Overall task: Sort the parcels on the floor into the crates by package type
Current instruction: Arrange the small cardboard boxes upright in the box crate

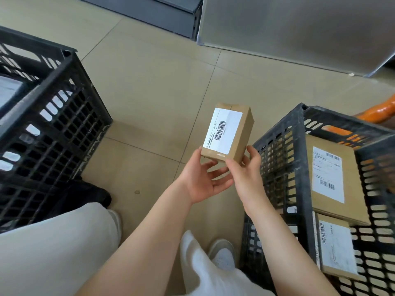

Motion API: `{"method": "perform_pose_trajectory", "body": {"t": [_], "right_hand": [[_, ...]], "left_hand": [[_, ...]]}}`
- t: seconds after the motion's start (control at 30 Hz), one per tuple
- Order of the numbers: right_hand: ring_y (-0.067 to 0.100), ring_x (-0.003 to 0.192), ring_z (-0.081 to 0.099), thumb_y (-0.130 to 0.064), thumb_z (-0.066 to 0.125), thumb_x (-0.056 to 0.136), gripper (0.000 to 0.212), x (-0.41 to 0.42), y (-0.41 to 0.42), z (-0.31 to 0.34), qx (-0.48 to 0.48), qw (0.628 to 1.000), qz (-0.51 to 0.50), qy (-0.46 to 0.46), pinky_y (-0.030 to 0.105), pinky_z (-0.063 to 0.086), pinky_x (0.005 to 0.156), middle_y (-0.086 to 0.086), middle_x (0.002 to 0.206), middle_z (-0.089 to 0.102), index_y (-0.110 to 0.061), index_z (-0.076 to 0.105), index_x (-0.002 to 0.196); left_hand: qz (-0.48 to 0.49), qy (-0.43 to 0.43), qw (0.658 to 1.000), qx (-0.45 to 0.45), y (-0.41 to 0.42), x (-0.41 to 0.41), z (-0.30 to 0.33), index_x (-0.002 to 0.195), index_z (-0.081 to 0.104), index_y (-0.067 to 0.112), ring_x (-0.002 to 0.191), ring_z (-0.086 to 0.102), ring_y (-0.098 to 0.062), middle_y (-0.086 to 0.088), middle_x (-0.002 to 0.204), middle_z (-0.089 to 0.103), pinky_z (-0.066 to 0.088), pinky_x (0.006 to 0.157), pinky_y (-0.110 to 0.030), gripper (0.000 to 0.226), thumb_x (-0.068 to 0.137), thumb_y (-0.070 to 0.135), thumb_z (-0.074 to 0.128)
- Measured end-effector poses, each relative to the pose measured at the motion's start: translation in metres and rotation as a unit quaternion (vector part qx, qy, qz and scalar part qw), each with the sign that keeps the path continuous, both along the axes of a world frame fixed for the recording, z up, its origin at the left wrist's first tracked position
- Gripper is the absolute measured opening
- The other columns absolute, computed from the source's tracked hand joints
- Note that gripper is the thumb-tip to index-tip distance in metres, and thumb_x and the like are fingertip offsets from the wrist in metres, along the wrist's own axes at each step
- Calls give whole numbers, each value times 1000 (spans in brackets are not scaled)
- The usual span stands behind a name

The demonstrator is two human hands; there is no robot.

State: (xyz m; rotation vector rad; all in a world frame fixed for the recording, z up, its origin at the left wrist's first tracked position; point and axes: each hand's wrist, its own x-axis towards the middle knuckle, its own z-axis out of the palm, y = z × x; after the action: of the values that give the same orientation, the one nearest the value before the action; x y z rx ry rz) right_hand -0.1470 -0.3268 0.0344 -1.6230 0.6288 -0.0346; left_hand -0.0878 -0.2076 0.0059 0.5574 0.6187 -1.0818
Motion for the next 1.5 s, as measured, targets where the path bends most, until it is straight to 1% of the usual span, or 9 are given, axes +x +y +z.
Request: {"method": "perform_pose_trajectory", "body": {"t": [0.17, 0.3, 0.47, 0.57, 0.67, 0.8, 1.2, 1.33, 1.5], "right_hand": [[-21, 93, 57, -14, 59, 97, 41, -20, -2, 9, -16, 998, 37, 40, -1, 43, 65, -12, 121, 57, -35, 33, 122], [-14, 97, 49, -20, 50, 101, 45, -31, -5, 13, -33, 997, 23, 72, 5, 38, 67, -19, 118, 53, -30, 35, 142], [-13, 93, 47, -17, 46, 102, 48, -38, -8, 18, -60, 995, 4, 80, 10, 34, 72, -29, 109, 51, -38, 36, 144], [-14, 96, 46, -16, 43, 102, 48, -37, -10, 22, -50, 995, 0, 84, 21, 39, 87, -27, 114, 53, -40, 38, 144], [-7, 107, 51, -33, 45, 101, 29, -37, -14, 22, -23, 996, -2, 87, 38, 44, 105, -28, 114, 57, -42, 48, 129], [4, 109, 58, -73, 48, 88, 68, -37, -20, 26, -6, 994, -31, 102, 43, 47, 105, -10, 122, 64, -27, 52, 138], [18, 108, 70, -70, 73, 61, 97, -71, -65, 52, 62, 989, -134, -14, 37, 59, 91, 4, 124, 67, -13, 47, 134], [15, 110, 70, -49, 77, 81, 67, -86, -80, 58, 76, 985, -149, -45, 30, 58, 90, 4, 124, 69, -12, 55, 133], [18, 96, 72, -30, 52, 102, 18, -110, -115, 76, 54, 976, -202, -63, 31, 58, 83, 0, 107, 75, -26, 67, 111]], "left_hand": [[33, 0, 999, -36, 1, -17, 15, 128, 58, 12, 97, 69, -38, -22, 118, 62, 58, 84, -45, 49, 87, 39, 65], [70, -11, 997, -17, 1, -24, 17, 113, 60, 13, 100, 68, -36, -19, 117, 56, 57, 87, -47, 31, 87, 28, 67], [38, -102, 990, 87, -3, -38, 12, 125, 58, 22, 121, 52, -31, -6, 132, 50, 54, 92, -53, 49, 80, 33, 75], [48, -135, 985, 92, -5, -43, 11, 136, 49, 16, 127, 49, -28, -4, 137, 54, 55, 90, -53, 70, 74, 32, 77], [66, -163, 980, 96, -7, -45, 12, 122, 48, 10, 122, 56, -25, -7, 125, 62, 51, 95, -55, 46, 87, 23, 72], [25, -269, 949, 162, -15, -48, 25, 121, 42, 16, 113, 64, -14, 0, 116, 65, 48, 102, -53, 48, 86, 26, 74], [-52, -436, 874, 207, -58, -65, 62, 121, 37, 12, 111, 62, -19, -3, 116, 64, 49, 101, -48, 67, 76, 43, 76], [-64, -461, 864, 193, -67, -69, 65, 112, 42, 13, 110, 61, -17, 2, 117, 62, 48, 101, -50, 48, 83, 38, 72], [-125, -499, 845, 144, -88, -83, 71, 116, 47, 25, 117, 58, -13, 5, 124, 59, 48, 104, -41, 42, 83, 42, 68]]}}
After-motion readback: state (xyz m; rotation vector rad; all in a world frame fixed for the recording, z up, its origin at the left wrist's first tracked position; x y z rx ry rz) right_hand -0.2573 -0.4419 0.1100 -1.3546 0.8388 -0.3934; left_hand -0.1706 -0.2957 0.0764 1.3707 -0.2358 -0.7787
